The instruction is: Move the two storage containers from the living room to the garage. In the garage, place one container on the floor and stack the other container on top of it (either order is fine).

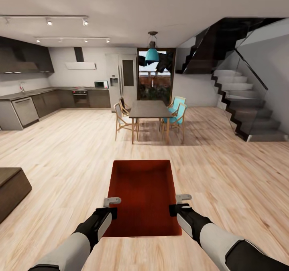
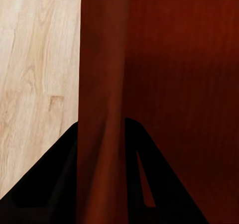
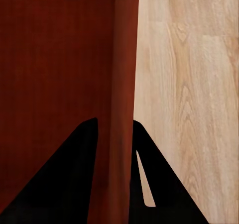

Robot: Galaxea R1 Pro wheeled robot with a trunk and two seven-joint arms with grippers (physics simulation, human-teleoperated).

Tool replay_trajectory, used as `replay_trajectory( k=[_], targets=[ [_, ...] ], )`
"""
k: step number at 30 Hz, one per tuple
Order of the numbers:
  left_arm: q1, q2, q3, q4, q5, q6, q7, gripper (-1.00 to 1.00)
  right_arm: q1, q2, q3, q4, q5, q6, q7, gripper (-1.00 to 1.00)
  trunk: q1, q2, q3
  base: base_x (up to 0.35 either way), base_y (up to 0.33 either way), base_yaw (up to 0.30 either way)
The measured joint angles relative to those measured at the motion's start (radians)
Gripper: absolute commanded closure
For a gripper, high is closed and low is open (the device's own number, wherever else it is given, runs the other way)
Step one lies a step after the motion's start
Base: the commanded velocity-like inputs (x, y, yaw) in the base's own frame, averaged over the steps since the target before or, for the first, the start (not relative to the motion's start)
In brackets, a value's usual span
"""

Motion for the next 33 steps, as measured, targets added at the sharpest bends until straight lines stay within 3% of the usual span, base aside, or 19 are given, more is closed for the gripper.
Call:
replay_trajectory(
  k=[23,33],
  targets=[
    [0.000,0.000,0.000,0.000,0.000,0.000,0.000,1.00,0.000,0.000,0.000,0.000,0.000,0.000,0.000,1.00,0.000,0.000,0.000,0.322,0.000,-0.003],
    [0.000,0.000,0.001,0.001,-0.001,0.000,-0.001,1.00,0.000,0.000,-0.001,0.000,0.001,0.001,0.000,1.00,0.000,0.000,0.000,0.322,0.000,-0.211]
  ],
)
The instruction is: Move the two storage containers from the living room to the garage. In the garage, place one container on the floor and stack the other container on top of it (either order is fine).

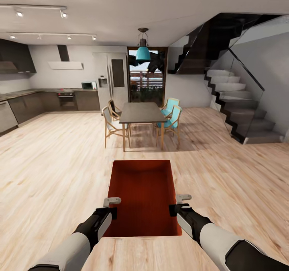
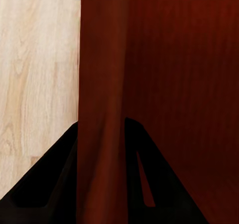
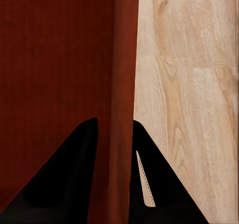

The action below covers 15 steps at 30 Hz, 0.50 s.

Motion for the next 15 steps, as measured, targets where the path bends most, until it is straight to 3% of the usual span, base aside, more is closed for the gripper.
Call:
replay_trajectory(
  k=[15],
  targets=[
    [0.000,0.000,0.000,0.000,0.000,0.000,0.000,1.00,0.000,0.000,0.000,0.000,0.000,0.000,0.000,1.00,0.000,0.000,0.000,0.322,0.000,-0.250]
  ],
)
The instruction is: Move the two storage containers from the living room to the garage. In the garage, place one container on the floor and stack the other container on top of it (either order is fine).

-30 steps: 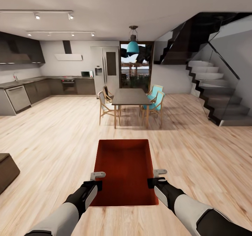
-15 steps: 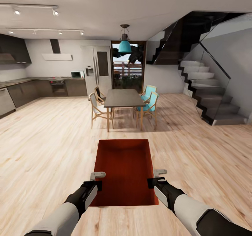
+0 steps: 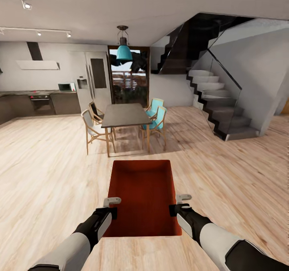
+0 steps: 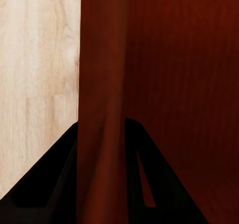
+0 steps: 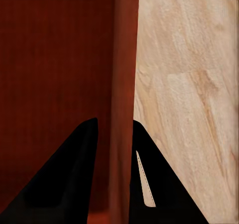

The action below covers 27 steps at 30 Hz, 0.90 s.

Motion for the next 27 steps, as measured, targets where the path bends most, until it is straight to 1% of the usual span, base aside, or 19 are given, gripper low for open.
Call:
replay_trajectory(
  k=[27],
  targets=[
    [0.000,0.000,0.000,0.000,0.000,0.000,0.000,1.00,0.000,0.000,0.000,0.000,0.000,0.000,0.000,1.00,0.000,0.000,0.000,0.322,0.000,-0.250]
  ],
)
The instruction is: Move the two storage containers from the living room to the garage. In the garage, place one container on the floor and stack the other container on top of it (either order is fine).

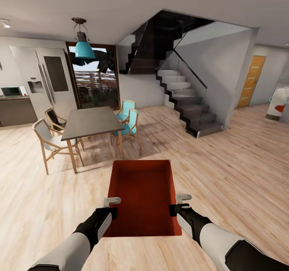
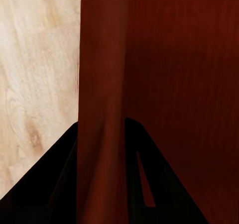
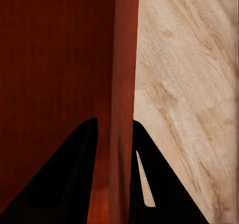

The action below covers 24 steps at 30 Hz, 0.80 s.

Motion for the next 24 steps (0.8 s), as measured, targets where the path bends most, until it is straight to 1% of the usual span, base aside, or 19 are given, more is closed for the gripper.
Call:
replay_trajectory(
  k=[24],
  targets=[
    [0.000,0.000,0.000,0.001,0.000,-0.002,0.000,1.00,0.000,0.000,0.001,0.000,0.000,-0.001,0.000,1.00,0.000,0.000,0.000,0.322,0.000,-0.250]
  ],
)
